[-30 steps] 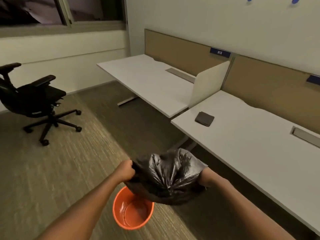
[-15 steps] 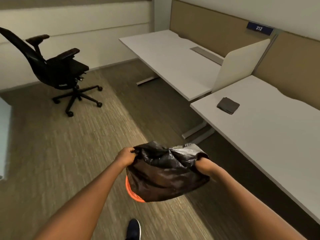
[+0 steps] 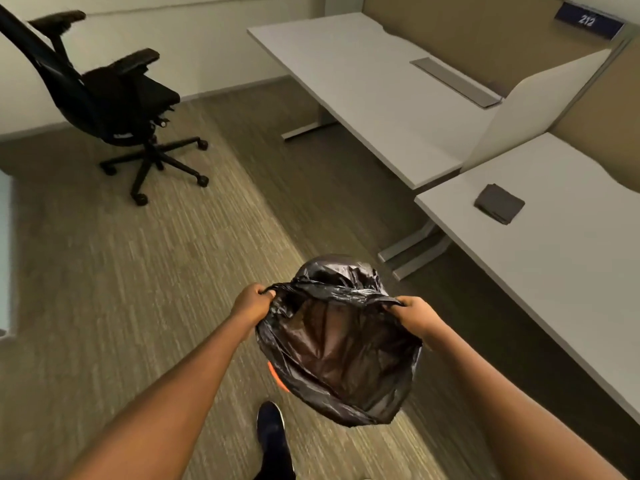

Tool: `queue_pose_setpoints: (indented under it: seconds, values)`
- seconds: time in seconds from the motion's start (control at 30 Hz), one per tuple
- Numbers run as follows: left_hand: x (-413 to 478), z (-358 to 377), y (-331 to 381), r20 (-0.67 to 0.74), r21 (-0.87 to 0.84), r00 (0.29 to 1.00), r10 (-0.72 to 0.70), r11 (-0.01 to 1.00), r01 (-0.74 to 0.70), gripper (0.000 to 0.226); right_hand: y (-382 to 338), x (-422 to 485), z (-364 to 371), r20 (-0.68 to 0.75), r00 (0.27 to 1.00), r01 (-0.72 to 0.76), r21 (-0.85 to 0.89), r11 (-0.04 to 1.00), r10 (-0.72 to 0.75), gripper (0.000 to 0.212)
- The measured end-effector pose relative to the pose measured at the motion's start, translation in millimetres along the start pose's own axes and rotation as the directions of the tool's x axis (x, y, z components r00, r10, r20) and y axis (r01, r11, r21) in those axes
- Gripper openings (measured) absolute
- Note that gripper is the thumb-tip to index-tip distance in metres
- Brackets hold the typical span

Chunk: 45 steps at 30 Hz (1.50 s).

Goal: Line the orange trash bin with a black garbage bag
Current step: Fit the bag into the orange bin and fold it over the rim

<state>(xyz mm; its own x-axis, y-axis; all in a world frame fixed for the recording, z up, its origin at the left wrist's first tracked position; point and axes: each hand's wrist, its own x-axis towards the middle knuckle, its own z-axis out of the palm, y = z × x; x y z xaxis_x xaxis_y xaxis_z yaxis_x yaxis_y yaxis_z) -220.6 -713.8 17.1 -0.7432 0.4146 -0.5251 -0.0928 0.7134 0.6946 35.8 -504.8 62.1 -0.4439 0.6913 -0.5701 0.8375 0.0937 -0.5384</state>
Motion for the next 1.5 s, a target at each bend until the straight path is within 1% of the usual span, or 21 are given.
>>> queue_pose_setpoints:
  seconds: [0.1,0.17,0.23,0.33,0.43,0.53,0.67,0.77,0.83,0.97,1.2,1.33,1.5]
  values:
    - [21.5,-4.5,-6.6,-0.049,0.059,0.999,-0.001,0.998,0.004,0.036,-3.8,13.9,22.8,-0.028,0.999,-0.036,0.033,0.999,0.037,0.022]
    - [33.2,-5.9,-11.4,-0.077,0.102,0.997,0.02,0.995,-0.012,0.037,-4.1,23.5,38.3,-0.056,0.997,-0.051,0.055,0.997,0.054,0.021]
    - [42.6,-3.9,-19.3,-0.088,0.11,0.996,0.023,0.994,-0.013,0.038,-2.2,33.0,53.9,-0.062,0.995,-0.073,0.066,0.995,0.077,0.025]
    - [53.8,5.0,-34.8,-0.082,0.062,0.996,-0.036,0.997,0.041,0.035,1.9,45.8,75.6,-0.03,0.993,-0.108,0.081,0.991,0.111,0.028]
    - [65.9,19.4,-52.1,-0.059,-0.042,0.99,-0.129,0.991,0.127,0.03,8.1,61.9,94.3,0.001,0.99,-0.137,0.137,0.981,0.138,0.021]
    - [77.0,36.7,-70.5,-0.066,-0.132,0.974,-0.215,0.97,0.205,0.03,19.6,84.3,115.3,0.024,0.991,-0.134,0.219,0.967,0.132,0.018]
    - [95.6,69.3,-102.4,-0.091,-0.168,0.959,-0.267,0.954,0.249,0.03,39.6,118.7,146.6,0.046,0.991,-0.131,0.276,0.952,0.124,0.017]
    - [108.0,98.4,-129.5,-0.089,-0.189,0.946,-0.313,0.937,0.293,0.035,60.2,142.9,170.2,0.099,0.983,-0.176,0.289,0.941,0.153,0.022]
    - [115.7,115.6,-146.2,-0.099,-0.193,0.935,-0.342,0.928,0.319,0.037,72.9,155.5,184.9,0.137,0.977,-0.198,0.309,0.93,0.163,0.021]
    - [138.8,145.3,-182.1,-0.097,-0.119,0.934,-0.344,0.936,0.332,0.029,97.5,183.6,212.7,0.206,0.955,-0.268,0.291,0.918,0.214,0.021]
    - [174.4,188.4,-238.0,-0.094,-0.11,0.927,-0.364,0.929,0.353,0.024,149.2,230.6,262.6,0.27,0.928,-0.319,0.221,0.922,0.256,0.032]
    - [193.6,201.6,-262.1,-0.089,-0.108,0.917,-0.388,0.919,0.379,0.029,168.5,252.6,279.4,0.269,0.921,-0.339,0.2,0.919,0.282,0.032]
    - [225.4,213.7,-280.6,-0.121,-0.161,0.902,-0.414,0.905,0.394,0.022,178.1,290.0,294.8,0.229,0.93,-0.329,0.18,0.927,0.286,0.032]
